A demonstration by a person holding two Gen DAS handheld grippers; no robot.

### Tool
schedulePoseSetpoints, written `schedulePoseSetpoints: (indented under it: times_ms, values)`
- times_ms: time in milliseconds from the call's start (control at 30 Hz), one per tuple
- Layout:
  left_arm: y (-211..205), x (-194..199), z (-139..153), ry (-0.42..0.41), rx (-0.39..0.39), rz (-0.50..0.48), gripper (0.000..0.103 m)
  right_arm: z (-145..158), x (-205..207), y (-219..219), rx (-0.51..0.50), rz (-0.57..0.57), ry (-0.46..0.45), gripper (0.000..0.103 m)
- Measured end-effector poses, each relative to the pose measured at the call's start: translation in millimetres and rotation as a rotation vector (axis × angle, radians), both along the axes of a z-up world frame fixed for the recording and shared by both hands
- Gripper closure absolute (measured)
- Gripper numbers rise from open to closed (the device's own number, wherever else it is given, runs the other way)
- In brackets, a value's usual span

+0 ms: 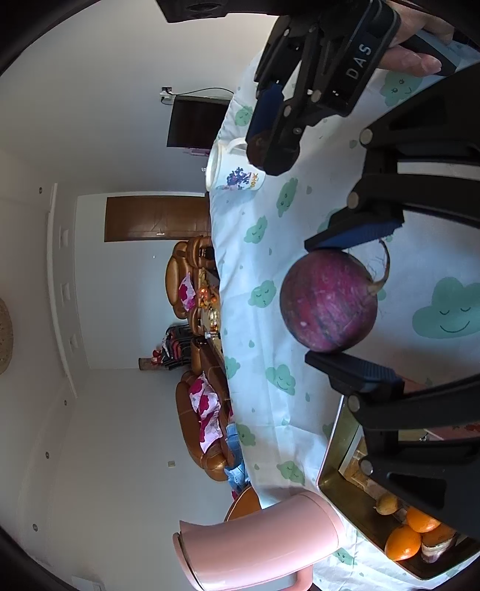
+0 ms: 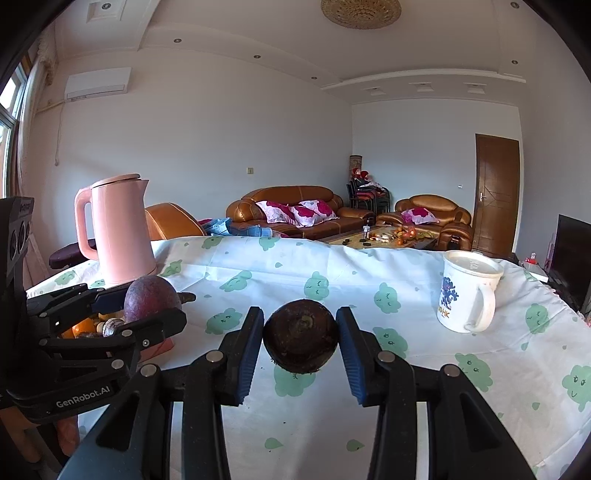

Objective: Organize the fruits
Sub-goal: 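Lift the dark brown fruit with the right gripper while the left gripper lifts the purple fruit, then carry the dark fruit to the tin with the right gripper while the left carries the purple fruit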

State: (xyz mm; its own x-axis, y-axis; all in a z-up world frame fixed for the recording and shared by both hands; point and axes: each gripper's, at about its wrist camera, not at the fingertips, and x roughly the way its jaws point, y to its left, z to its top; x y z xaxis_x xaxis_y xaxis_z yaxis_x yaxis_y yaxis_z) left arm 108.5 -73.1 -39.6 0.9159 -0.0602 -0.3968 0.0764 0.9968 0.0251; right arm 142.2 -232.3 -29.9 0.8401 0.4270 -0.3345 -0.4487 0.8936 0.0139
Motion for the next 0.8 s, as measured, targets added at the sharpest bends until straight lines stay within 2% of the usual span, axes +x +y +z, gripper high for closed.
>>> schedulePoseSetpoints:
  times_ms: [467, 800]
  values:
    - [16, -17, 0, 0.0, -0.031, -0.037, 0.048, -1, -4, 20, -0.009, 0.005, 0.044, 0.06]
    - [32, -34, 1, -0.014, -0.025, -0.003, 0.048, -3, -10, 47, -0.002, 0.07, 0.07, 0.06]
